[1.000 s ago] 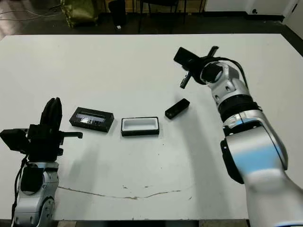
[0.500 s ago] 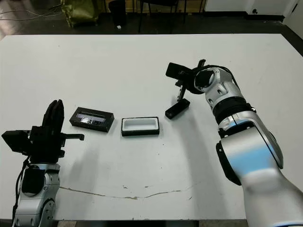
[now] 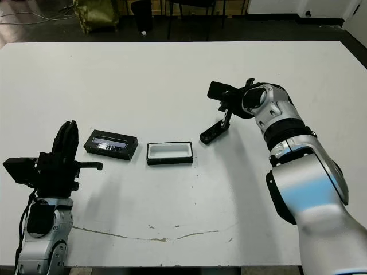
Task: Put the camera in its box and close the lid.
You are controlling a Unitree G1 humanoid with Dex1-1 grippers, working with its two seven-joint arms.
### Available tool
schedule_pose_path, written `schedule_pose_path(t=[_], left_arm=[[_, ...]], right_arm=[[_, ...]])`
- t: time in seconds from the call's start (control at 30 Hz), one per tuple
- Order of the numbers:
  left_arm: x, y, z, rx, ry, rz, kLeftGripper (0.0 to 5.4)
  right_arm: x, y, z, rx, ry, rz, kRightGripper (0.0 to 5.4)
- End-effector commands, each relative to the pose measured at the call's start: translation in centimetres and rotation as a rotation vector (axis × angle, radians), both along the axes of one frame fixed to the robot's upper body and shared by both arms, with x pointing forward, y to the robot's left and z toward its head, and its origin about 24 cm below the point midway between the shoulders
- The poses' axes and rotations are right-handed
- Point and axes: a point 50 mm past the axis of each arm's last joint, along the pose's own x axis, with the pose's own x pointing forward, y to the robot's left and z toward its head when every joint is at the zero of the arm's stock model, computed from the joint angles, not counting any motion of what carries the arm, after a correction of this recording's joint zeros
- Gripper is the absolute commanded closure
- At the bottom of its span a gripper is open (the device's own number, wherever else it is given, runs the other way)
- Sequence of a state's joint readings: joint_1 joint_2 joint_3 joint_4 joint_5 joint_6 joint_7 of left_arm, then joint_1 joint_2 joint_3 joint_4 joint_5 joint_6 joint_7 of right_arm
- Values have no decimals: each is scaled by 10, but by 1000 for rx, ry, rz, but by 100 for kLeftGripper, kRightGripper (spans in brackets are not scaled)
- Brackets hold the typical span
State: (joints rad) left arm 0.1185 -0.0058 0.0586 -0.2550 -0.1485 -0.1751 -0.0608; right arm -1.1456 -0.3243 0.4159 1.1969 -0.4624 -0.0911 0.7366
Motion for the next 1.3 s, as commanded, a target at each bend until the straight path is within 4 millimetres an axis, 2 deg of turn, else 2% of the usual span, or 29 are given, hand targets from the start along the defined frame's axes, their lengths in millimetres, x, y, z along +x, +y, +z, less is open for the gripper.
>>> schedule_pose_path(t=[0.03,0.6,1.3], left_arm=[[-1,1,-5,4,36,8,538],[-3,0,-6,9,41,15,538],[-4,-1,-7,17,40,17,538]], right_arm=[[-6,-7,-14,-12,56,-4,540],[-8,-4,-20,-17,69,25,540],[-9,-14,-13,-22,93,36,540]])
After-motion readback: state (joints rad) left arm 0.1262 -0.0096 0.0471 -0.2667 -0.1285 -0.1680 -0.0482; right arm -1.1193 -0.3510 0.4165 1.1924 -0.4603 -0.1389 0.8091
